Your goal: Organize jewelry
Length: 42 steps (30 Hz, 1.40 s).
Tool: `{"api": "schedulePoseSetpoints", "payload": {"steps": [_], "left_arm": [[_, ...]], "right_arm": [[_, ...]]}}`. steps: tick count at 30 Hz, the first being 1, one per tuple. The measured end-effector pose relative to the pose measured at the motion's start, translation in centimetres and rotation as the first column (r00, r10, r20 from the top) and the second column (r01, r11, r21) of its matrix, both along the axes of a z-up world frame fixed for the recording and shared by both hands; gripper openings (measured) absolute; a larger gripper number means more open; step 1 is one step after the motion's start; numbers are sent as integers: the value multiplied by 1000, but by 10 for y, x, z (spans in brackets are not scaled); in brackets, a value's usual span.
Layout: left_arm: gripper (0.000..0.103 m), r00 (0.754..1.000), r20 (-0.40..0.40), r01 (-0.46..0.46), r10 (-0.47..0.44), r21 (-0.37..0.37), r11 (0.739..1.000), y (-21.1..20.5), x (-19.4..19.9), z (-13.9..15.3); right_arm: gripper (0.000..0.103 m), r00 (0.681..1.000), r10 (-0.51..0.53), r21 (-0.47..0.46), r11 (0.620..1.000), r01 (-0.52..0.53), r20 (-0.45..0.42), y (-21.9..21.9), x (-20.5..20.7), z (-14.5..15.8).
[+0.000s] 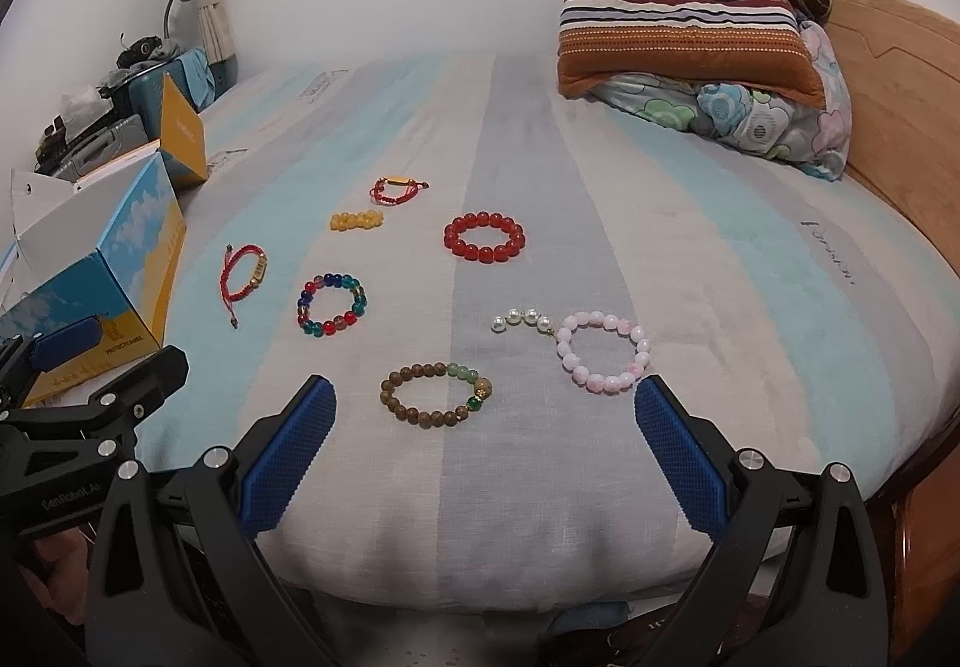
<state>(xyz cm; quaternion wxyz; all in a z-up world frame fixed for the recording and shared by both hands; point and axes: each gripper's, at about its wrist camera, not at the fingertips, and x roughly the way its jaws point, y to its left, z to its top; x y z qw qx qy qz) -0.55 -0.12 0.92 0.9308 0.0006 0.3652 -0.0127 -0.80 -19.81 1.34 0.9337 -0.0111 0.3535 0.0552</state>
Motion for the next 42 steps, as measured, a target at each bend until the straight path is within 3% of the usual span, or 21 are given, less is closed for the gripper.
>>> {"api": "schedulePoseSetpoints", "payload": {"steps": [42], "left_arm": [[97, 1000, 0, -10, 10, 13, 1000, -2, -3, -2]], "right_arm": [[96, 1000, -1, 8, 1000, 1, -1, -1, -2, -1]]}}
